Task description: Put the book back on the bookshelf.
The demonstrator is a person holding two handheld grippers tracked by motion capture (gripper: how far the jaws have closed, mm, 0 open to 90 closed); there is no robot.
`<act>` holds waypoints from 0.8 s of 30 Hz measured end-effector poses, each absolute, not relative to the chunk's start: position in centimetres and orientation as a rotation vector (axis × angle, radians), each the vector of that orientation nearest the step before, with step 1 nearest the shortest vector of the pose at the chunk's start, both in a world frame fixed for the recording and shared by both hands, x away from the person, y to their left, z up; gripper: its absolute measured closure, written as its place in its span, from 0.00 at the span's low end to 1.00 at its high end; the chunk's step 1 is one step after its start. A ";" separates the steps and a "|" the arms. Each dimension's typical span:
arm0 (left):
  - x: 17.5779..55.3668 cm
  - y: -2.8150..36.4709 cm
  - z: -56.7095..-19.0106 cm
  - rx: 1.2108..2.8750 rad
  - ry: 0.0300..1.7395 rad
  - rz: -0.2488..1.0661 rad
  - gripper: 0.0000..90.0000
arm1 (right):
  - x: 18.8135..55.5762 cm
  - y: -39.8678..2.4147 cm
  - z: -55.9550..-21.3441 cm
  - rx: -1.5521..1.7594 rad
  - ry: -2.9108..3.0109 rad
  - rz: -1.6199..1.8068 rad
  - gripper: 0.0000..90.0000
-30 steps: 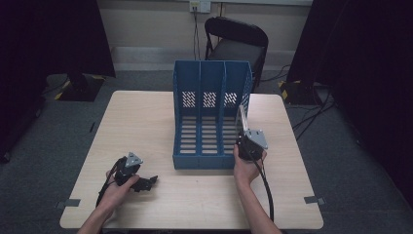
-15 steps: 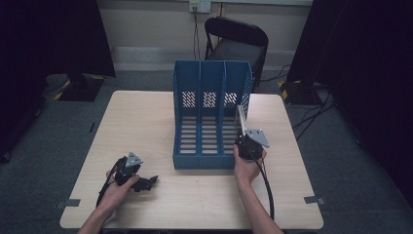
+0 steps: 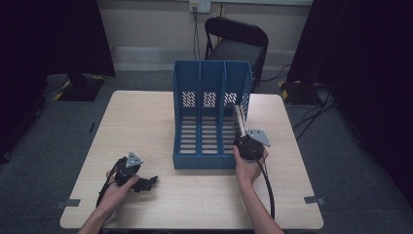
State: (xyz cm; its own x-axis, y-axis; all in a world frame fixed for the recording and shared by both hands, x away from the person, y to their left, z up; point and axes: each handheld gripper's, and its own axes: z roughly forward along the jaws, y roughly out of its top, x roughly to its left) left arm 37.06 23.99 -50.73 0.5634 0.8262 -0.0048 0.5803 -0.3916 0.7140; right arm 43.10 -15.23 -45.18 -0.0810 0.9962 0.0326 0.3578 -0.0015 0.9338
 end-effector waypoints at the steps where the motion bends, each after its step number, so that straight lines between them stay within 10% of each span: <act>1: 37.0 24.0 -50.7 2.115 1.121 0.467 0.00 | 43.1 -15.3 -45.1 1.444 1.534 1.093 0.59; 24: 37.0 24.0 -50.7 2.115 1.119 0.463 0.00 | 42.4 -16.2 -44.0 1.399 1.634 1.201 0.39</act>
State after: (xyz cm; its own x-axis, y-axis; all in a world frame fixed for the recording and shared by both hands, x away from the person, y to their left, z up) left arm 37.01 23.96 -50.75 0.5649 0.8251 -0.0068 0.5791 -0.3905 0.7156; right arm 42.43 -16.23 -44.00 -0.2053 0.9757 0.0768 0.3641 0.0033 0.9314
